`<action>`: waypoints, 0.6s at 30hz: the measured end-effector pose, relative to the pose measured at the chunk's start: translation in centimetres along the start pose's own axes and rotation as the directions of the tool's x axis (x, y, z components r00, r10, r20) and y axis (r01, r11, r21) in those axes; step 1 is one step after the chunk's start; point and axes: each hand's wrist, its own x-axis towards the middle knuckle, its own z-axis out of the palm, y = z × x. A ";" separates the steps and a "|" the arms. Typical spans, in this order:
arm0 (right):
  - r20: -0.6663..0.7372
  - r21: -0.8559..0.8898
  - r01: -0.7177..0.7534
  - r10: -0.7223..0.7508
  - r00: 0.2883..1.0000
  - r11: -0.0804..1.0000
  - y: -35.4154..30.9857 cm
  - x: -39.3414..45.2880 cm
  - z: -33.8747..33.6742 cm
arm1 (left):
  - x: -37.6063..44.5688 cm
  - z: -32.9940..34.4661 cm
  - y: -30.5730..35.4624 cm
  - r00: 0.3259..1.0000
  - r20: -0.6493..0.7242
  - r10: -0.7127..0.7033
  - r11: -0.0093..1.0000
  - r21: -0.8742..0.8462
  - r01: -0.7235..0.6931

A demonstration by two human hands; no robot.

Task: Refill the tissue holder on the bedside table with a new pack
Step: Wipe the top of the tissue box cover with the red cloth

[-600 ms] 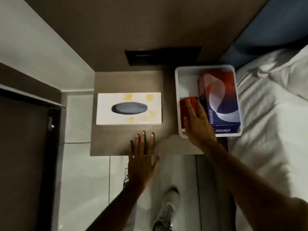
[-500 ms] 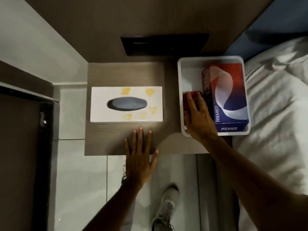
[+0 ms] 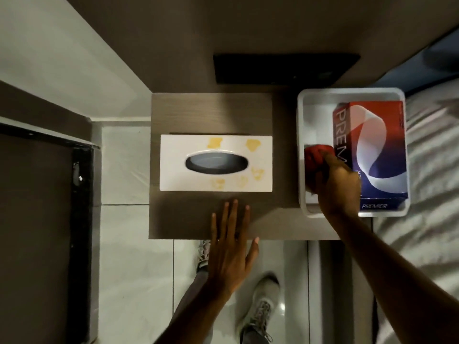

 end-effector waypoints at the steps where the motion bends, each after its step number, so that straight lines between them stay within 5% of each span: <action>1: -0.036 0.062 -0.043 0.046 0.998 0.997 -0.5 -0.2 -0.9 | -0.2 -0.9 -0.2 1.000 -0.004 0.024 0.999 -0.028 -0.024; 4: -0.142 0.195 -0.123 0.152 0.978 0.973 -2.2 -1.6 -3.6 | -0.4 -4.1 -1.3 0.994 -0.079 0.078 0.992 -0.097 -0.085; 9: -0.116 0.249 0.072 -0.044 0.992 0.966 -8.6 -4.1 -4.6 | 3.6 -9.5 -5.5 0.950 -0.313 -0.005 0.999 -0.042 -0.009; 14: 0.185 0.057 0.096 -0.105 0.977 0.994 -12.9 -3.9 -0.2 | 10.1 -11.6 -11.0 0.970 -0.219 -0.108 0.985 0.104 0.134; 18: 0.055 -0.096 0.170 -0.165 0.985 0.981 -12.2 -4.1 1.9 | 12.1 -10.7 -14.2 0.987 -0.147 -0.060 0.986 0.144 0.081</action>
